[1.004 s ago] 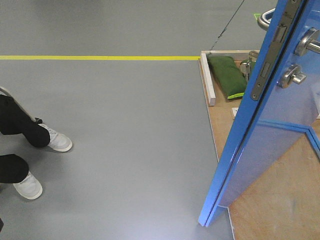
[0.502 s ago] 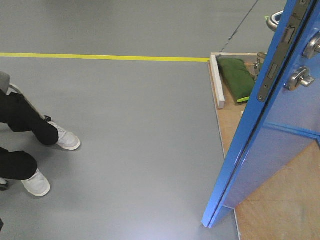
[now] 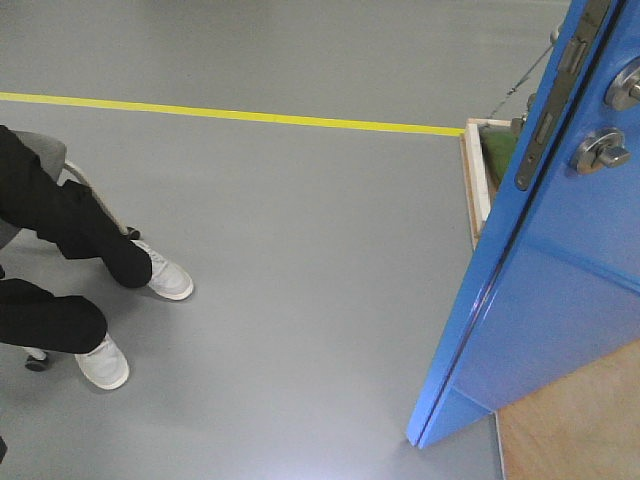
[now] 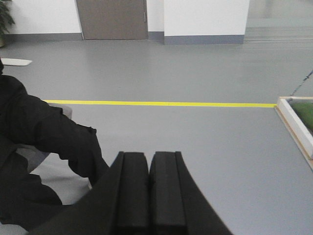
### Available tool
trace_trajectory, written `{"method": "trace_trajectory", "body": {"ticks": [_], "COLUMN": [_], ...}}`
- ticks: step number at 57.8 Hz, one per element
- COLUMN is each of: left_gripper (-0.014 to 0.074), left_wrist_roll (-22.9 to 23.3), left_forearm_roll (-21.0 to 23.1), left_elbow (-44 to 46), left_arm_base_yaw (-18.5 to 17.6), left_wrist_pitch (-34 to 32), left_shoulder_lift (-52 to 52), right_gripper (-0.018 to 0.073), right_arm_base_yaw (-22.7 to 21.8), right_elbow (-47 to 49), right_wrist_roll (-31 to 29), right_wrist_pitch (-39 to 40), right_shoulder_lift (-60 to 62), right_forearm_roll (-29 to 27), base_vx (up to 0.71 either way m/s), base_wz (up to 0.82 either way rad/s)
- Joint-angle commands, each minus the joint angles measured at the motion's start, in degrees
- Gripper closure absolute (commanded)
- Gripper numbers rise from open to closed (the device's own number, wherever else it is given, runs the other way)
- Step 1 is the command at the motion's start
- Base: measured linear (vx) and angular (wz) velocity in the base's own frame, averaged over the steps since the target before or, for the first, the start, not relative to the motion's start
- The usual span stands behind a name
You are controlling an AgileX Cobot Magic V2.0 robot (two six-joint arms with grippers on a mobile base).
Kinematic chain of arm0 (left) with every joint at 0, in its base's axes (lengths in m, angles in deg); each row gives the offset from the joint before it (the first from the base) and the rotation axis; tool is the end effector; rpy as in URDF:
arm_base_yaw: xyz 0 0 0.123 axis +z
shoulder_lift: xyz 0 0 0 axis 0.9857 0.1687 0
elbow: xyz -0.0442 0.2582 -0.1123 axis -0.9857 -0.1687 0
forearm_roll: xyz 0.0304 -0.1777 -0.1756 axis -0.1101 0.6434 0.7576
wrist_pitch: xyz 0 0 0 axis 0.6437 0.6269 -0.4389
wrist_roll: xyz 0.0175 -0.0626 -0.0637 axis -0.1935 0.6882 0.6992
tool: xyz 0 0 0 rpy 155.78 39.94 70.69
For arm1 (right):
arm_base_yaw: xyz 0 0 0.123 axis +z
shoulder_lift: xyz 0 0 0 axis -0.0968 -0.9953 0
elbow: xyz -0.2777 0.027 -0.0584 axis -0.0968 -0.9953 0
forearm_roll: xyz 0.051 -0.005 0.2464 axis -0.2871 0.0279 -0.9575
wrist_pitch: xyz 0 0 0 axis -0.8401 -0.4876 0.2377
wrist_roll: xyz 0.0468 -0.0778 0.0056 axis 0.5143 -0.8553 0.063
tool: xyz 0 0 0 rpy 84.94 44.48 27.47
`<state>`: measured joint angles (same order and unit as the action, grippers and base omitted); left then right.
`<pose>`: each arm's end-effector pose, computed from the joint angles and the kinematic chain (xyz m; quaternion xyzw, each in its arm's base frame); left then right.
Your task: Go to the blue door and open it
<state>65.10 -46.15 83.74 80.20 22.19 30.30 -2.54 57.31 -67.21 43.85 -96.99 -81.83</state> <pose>0.0547 0.0016 0.1800 0.0125 0.7748 0.0212 0.6317 0.2613 -0.0151 0.5694 0.0472 0.6836 0.1236 0.7178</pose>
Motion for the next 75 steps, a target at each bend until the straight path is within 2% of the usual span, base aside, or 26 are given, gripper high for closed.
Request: {"method": "trace_trajectory", "body": {"ticks": [1,36,75], "left_gripper": [0.0524,0.0524,0.0524], "left_wrist_roll": [0.4,0.4,0.4], "left_forearm_roll": [0.1,0.1,0.1], "left_elbow": [1.5,1.5,1.5], "left_arm_base_yaw": [-0.4,-0.4,-0.4], "left_wrist_pitch": [-4.9,-4.9,-4.9], "left_shoulder_lift": [-0.7,-0.7,-0.7], "right_gripper": [0.0547,0.0547,0.0547], "right_arm_base_yaw": [0.6,0.6,0.6], "right_elbow": [1.5,1.5,1.5], "right_wrist_roll": [-0.2,-0.2,-0.2], "right_wrist_pitch": [3.9,3.9,3.9], "right_shoulder_lift": [0.8,0.8,0.8], "right_forearm_roll": [-2.2,-2.2,-2.2], "base_vx": [0.12,0.14,0.16], "base_wz": [0.19,0.11,-0.05]}}
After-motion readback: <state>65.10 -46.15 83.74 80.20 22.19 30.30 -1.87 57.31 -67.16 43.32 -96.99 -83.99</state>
